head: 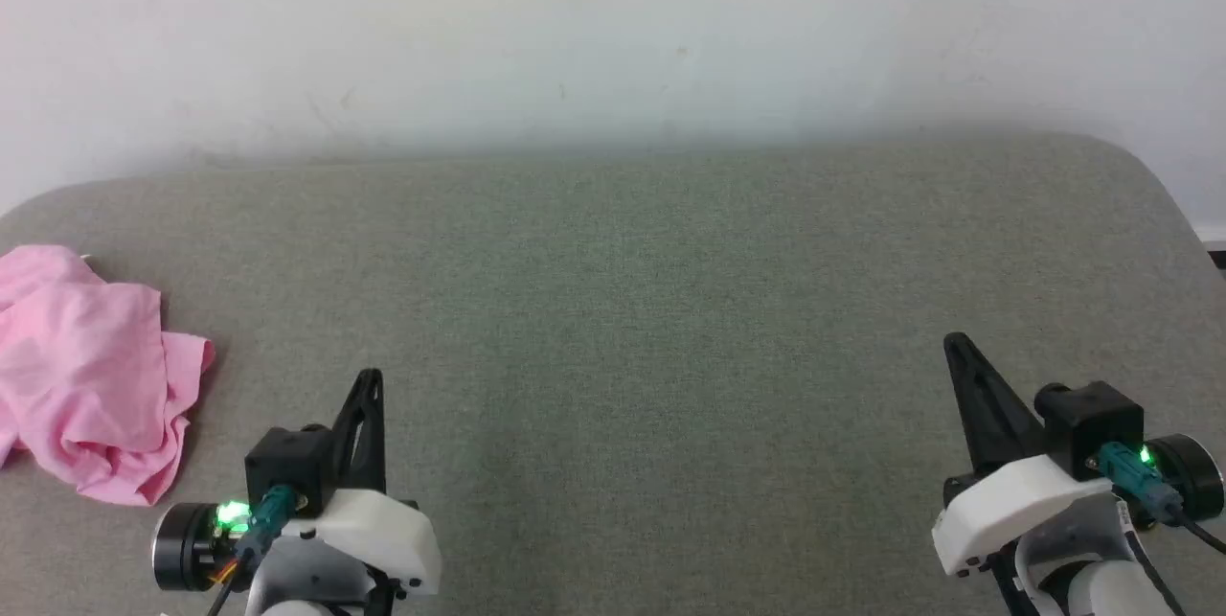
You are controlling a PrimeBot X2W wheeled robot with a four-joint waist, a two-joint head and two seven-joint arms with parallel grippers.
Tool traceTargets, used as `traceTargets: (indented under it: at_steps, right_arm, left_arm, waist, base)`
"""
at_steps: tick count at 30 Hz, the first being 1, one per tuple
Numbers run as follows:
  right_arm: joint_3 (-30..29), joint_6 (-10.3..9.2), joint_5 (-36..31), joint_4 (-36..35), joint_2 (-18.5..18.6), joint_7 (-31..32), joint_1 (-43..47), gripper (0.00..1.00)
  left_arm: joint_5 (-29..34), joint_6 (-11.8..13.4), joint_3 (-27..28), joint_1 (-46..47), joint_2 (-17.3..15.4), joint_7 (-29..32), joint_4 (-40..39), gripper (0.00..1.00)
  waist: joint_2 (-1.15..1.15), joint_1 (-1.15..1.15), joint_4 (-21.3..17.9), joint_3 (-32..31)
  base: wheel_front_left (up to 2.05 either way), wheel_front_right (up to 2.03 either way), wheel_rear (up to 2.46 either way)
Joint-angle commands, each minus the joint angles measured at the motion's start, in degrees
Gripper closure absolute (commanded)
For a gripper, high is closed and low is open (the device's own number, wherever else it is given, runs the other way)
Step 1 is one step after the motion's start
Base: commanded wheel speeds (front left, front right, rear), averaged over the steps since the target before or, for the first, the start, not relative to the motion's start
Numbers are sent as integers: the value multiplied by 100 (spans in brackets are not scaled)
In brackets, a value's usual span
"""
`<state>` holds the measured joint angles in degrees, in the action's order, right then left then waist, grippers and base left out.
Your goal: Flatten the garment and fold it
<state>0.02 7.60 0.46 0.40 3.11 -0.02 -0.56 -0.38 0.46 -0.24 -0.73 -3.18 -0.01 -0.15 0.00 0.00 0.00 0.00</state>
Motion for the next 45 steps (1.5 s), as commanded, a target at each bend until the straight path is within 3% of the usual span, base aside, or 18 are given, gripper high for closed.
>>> traceTargets:
  at_steps: [1, 18, 19, 34, 45]
  right_arm:
    - [-2, -11, -46, -40, -24, 2, 56, 100]
    - [-2, -11, -46, -40, -24, 2, 56, 100]
    - [-1, 0, 0, 1, 0, -2, 0, 0]
    - [-103, 0, 230, -117, 1, -158, -1, 0]
    - [-118, -1, 386, -238, -1, -290, -8, 0]
  left_arm:
    - [38, -46, 24, 73, 30, 1, 15, 100]
    - [38, -46, 24, 73, 30, 1, 15, 100]
    - [0, 1, -1, 0, -1, -1, 0, 0]
    - [13, 180, -82, 46, -3, -158, 3, 0]
    - [-6, 357, -132, 100, -10, -290, -28, 0]
  waist:
    - [0, 0, 0, 0]
    - [0, 0, 0, 0]
    - [0, 0, 0, 0]
    - [0, 0, 30, 39]
    - [0, 0, 295, 114]
  base:
    - [0, 0, 0]
    - [0, 0, 0]
    - [0, 0, 0]
    - [0, 0, 0]
    - [0, 0, 0]
